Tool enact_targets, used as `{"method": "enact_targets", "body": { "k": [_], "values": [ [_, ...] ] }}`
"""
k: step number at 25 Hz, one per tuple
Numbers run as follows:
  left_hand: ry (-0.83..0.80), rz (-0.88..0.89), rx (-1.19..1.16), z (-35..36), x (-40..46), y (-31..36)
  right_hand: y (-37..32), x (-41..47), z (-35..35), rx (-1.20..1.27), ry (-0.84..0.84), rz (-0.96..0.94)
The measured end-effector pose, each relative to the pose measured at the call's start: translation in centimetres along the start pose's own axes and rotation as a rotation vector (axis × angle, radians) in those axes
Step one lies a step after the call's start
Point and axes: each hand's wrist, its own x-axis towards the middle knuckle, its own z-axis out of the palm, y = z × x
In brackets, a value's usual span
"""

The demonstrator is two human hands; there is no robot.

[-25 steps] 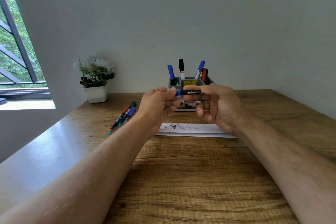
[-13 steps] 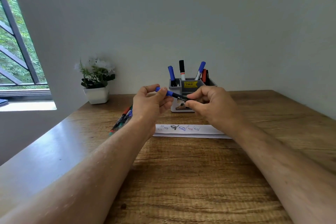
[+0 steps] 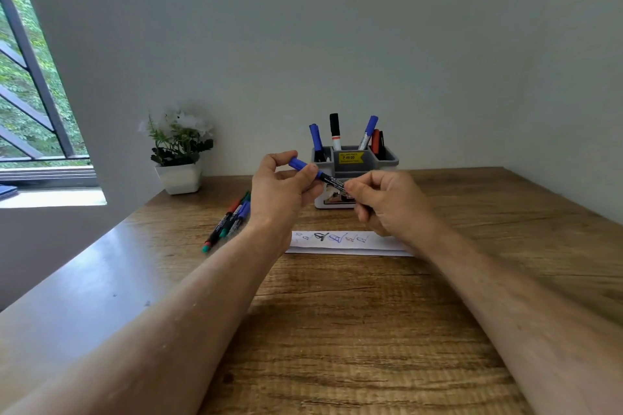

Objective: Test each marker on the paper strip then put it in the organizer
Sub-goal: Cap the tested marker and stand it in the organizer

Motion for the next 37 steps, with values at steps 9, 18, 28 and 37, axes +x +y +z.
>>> {"method": "enact_targets", "body": {
  "k": [9,18,28,37],
  "values": [
    [0.104,0.529,0.159,0.4,0.2,2.5,0.7,0.9,-0.1,-0.234,0.293,-0.199],
    [0.133,0.744,0.552,2.7,5.0,2.2,1.4,1.5,-0.1,-0.409,0.246,-0.312],
    [0.112,0.541,1.000,3.4,8.4,0.9,1.1,2.0,0.5,-0.460,0.185,-0.330],
    [0.138,0.442,0.968,1.7,6.5,2.6,1.0,1.7,0.2,-0.490,0.149,-0.308]
  ]
}}
